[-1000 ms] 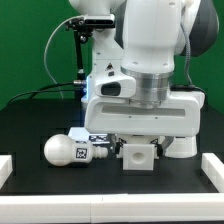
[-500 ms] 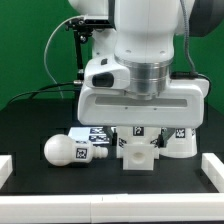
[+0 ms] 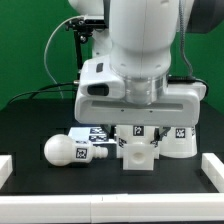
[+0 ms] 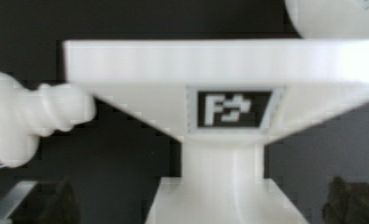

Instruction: Assemble lamp

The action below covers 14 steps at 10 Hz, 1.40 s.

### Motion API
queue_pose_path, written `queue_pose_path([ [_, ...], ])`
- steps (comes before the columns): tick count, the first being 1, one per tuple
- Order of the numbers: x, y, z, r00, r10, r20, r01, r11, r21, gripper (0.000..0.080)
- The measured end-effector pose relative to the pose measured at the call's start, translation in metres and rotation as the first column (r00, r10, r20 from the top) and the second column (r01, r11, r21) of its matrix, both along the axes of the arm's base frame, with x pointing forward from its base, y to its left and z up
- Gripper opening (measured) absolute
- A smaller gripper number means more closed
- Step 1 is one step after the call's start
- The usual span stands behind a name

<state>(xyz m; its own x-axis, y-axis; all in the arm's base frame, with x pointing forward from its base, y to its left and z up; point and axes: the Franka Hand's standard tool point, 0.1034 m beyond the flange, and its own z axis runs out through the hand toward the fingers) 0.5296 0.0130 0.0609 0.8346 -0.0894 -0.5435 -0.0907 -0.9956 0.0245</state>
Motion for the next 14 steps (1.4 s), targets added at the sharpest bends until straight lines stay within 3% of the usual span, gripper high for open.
queue_pose_path([
  [4, 0.006, 0.001, 0.007, 0.964, -0.020, -0.267, 0.017, 1.000, -0.014, 0.0699],
  [5, 0.000, -0.002, 0.006, 0.942, -0.024, -0.334, 0.020, 1.000, -0.014, 0.0699],
  [8, 0.003, -0.003, 0.002, 0.943, -0.024, -0.332, 0.020, 1.000, -0.015, 0.0699],
  [11, 0.001, 0.021, -0.001, 0.938, 0.021, -0.346, -0.015, 1.000, 0.019, 0.0699],
  [14, 0.002, 0.020, -0.001, 0.939, 0.022, -0.344, -0.017, 1.000, 0.017, 0.0699],
])
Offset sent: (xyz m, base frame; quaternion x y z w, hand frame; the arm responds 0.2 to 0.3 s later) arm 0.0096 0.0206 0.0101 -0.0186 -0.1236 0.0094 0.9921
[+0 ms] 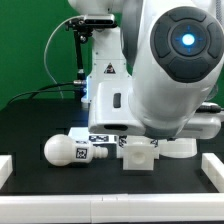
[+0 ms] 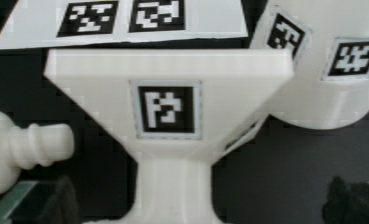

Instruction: Assemble lamp

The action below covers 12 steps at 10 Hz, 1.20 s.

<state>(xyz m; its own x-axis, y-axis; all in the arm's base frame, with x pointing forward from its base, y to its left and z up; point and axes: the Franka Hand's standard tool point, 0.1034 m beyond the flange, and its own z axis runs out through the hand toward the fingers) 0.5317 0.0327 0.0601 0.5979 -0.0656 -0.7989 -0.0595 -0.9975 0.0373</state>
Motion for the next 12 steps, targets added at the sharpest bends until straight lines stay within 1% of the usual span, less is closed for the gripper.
queue_pose_path([
  [1, -0.001, -0.002, 0.000, 1.000, 0.003, -0.003, -0.003, 1.000, 0.002, 0.0699],
  [2, -0.004, -0.009, -0.003, 1.000, 0.002, -0.019, -0.002, 1.000, 0.005, 0.0699],
  [3, -0.009, -0.015, -0.006, 0.998, -0.017, -0.061, 0.017, 1.000, -0.001, 0.0699],
  [4, -0.009, -0.019, -0.010, 0.996, -0.036, -0.084, 0.035, 0.999, -0.021, 0.0699],
  [5, -0.007, -0.019, -0.012, 0.995, -0.046, -0.084, 0.043, 0.998, -0.037, 0.0699],
  [7, -0.018, -0.022, -0.017, 0.986, -0.089, -0.140, 0.077, 0.993, -0.084, 0.0699],
  [8, -0.018, -0.021, -0.021, 0.986, -0.087, -0.139, 0.075, 0.993, -0.089, 0.0699],
  [12, -0.017, -0.016, -0.026, 0.988, -0.085, -0.128, 0.073, 0.993, -0.092, 0.0699],
])
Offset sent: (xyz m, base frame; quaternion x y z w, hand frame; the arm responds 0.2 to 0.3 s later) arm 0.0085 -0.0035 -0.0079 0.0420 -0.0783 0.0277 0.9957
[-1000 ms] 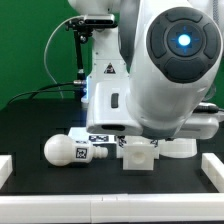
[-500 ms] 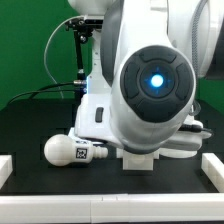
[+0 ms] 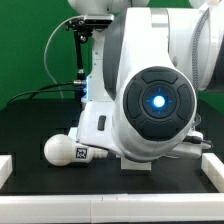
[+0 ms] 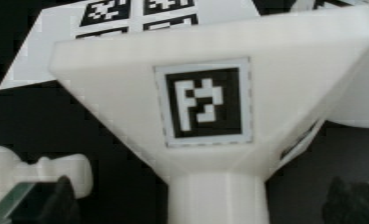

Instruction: Assemble lamp

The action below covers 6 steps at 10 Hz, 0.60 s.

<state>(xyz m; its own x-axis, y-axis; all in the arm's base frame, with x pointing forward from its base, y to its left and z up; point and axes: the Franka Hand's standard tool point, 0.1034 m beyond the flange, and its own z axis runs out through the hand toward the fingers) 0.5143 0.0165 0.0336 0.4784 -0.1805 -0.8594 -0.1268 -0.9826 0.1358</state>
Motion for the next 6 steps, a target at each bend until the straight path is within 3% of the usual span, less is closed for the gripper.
queue_pose_path([
  [6, 0.000, 0.000, -0.018, 0.999, -0.002, 0.041, 0.002, 1.000, -0.013, 0.0699],
])
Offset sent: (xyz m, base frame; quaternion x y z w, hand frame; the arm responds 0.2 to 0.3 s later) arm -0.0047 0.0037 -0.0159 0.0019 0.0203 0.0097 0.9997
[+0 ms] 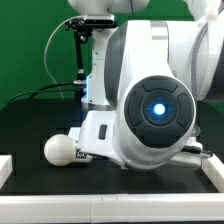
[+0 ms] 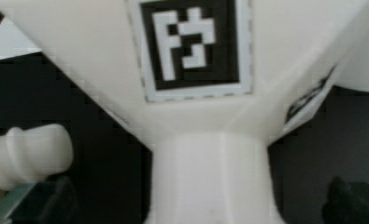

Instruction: Assemble lamp

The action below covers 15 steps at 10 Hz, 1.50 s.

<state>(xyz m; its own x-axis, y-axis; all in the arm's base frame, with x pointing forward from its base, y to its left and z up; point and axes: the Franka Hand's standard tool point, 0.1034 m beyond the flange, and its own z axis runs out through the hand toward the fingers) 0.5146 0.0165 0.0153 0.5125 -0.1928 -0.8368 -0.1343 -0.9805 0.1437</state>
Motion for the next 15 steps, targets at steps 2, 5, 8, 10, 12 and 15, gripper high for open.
queue_pose_path([
  [2, 0.000, -0.002, 0.000, 1.000, -0.003, 0.000, 0.003, 1.000, 0.000, 0.0575],
  [5, 0.000, -0.002, 0.000, 1.000, -0.004, 0.000, 0.004, 1.000, 0.000, 0.0530],
  [8, 0.020, 0.000, 0.028, 0.998, 0.001, 0.070, -0.003, 1.000, 0.019, 0.0530],
  [10, 0.058, 0.006, 0.072, 0.958, 0.001, 0.287, -0.012, 0.999, 0.036, 0.0530],
  [12, 0.049, 0.016, 0.102, 0.904, -0.001, 0.428, -0.012, 1.000, 0.027, 0.0530],
  [15, 0.071, 0.022, 0.092, 0.767, 0.022, 0.641, -0.031, 1.000, 0.003, 0.0530],
])
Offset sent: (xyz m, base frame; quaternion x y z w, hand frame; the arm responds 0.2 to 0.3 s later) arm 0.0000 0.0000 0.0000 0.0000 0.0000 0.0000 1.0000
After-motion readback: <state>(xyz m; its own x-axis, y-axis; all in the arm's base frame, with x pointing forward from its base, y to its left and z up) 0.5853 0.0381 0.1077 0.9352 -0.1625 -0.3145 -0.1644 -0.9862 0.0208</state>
